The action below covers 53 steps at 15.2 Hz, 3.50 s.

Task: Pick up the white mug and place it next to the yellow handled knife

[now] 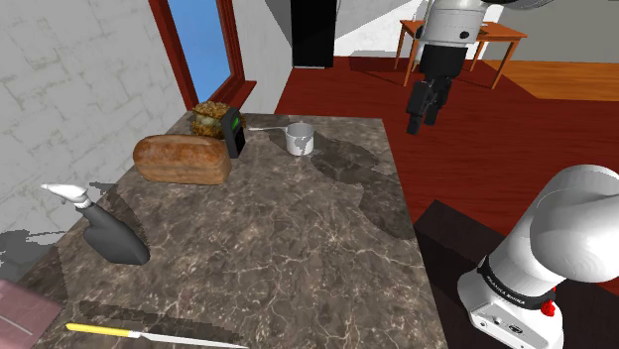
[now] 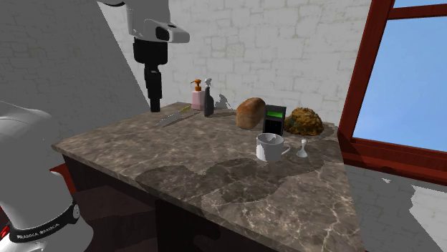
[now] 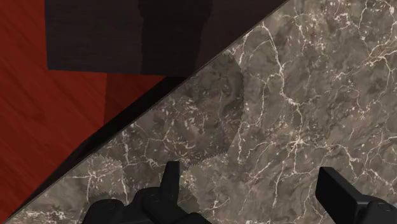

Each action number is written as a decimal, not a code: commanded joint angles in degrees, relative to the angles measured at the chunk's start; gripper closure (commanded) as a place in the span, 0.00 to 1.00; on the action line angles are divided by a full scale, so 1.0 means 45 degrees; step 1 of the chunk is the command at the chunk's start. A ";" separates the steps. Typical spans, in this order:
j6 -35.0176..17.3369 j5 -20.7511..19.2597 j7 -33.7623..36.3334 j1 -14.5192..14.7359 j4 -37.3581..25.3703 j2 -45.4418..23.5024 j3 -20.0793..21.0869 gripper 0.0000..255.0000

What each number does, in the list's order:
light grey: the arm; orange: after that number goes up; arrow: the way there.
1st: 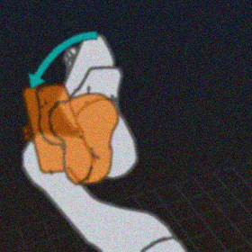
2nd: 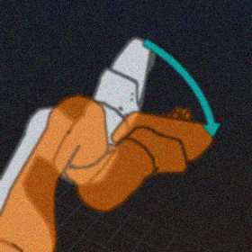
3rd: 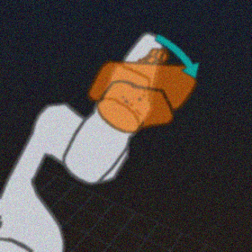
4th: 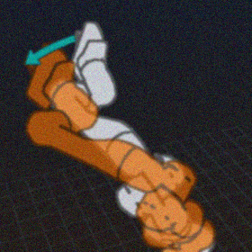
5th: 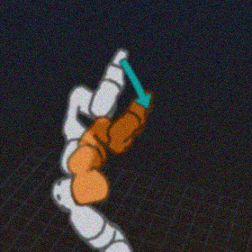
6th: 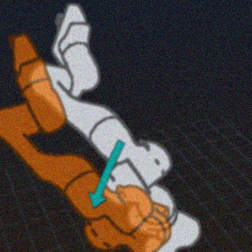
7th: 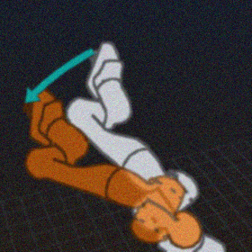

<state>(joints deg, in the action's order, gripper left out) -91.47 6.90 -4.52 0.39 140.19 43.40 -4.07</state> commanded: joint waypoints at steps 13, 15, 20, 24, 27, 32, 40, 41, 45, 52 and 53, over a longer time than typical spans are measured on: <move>-0.4260 -0.0396 -0.0627 0.0461 -0.1930 -0.5509 0.0487 0.00; -0.4773 -0.0501 -0.0677 0.0511 -0.2483 -0.6459 0.0563 0.00; -0.5778 -0.0839 -0.0729 0.0626 -0.4137 -0.8829 0.0734 0.00; -0.6292 -0.1183 -0.0711 0.0727 -0.5745 -1.0724 0.0837 0.00; -0.6505 -0.1469 -0.0679 0.0823 -0.7131 -1.2156 0.0884 0.00; -0.6515 -0.1954 -0.0640 0.1023 -0.9856 -1.4618 0.0905 0.00; -0.7224 -0.2110 -0.0632 0.1083 -1.0513 -1.5899 0.0879 0.00; -0.7354 -0.2112 -0.0631 0.1081 -1.0467 -1.5984 0.0877 0.00; -0.7426 -0.2113 -0.0630 0.1079 -1.0449 -1.6038 0.0876 0.00; -0.7424 -0.2113 -0.0630 0.1079 -1.0449 -1.6036 0.0876 1.00; -0.7424 -0.2113 -0.0630 0.1079 -1.0449 -1.6036 0.0876 1.00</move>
<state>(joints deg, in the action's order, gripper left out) -124.87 -2.61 -7.36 5.25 93.17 -28.76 -0.13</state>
